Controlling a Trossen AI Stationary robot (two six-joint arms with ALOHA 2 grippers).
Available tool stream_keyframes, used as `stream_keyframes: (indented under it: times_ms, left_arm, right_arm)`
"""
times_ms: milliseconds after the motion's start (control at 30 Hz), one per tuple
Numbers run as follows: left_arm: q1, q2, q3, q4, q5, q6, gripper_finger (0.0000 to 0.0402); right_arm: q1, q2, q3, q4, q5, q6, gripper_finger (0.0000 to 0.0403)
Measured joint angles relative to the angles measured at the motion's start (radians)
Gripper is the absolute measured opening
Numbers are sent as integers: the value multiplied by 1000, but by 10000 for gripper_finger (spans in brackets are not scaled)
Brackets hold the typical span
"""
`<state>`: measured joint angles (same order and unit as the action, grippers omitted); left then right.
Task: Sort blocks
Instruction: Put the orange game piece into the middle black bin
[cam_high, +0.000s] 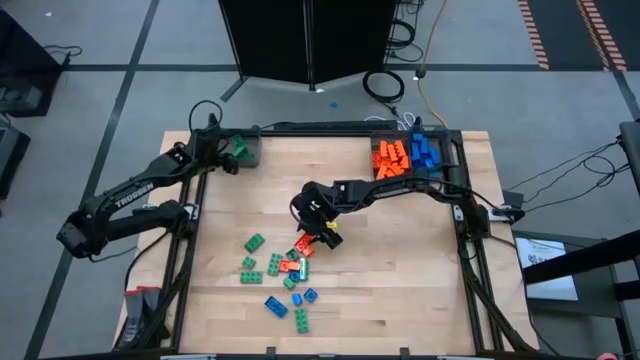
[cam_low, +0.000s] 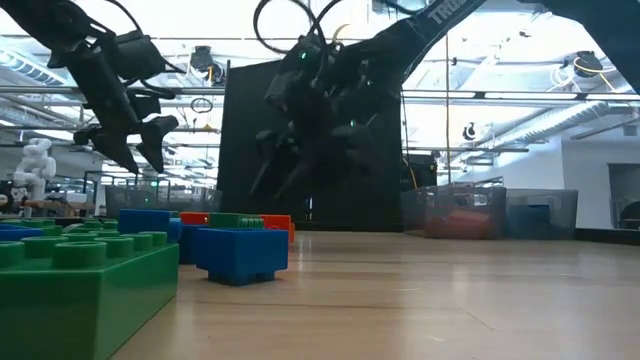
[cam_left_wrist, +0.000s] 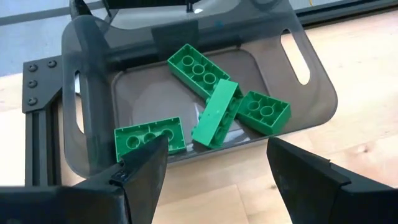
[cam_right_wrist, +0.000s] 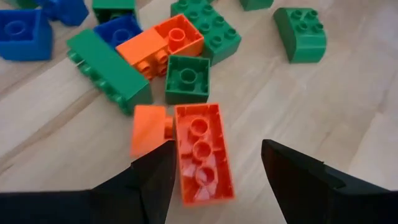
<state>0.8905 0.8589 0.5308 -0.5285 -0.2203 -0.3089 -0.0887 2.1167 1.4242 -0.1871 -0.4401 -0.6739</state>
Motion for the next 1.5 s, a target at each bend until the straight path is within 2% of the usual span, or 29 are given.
stream_keyframes:
  times_ms: [333,433,600,867,1067,1300,1500]
  left_arm:
    - [0,1,0,-2,0,0,277]
    - [-1,1,0,-2,0,0,277]
    - [0,1,0,-2,0,1,277]
    - [0,1,0,-3,0,1,277]
    - [-1,1,0,-3,-1,2,277]
    - [0,1,0,-3,-1,2,277]
    - [-1,2,0,-3,2,2,277]
  right_arm:
    - [1,74,0,-4,-3,8,225]
    - [1,76,0,-7,-4,8,195]
    - [1,76,0,-3,-3,8,119]
    - [-2,71,40,-60,62,130,119]
    - [-34,34,166,-146,79,184,119]
    - [-97,-17,343,-326,91,165,119]
    - [-190,-106,384,-423,135,157,119]
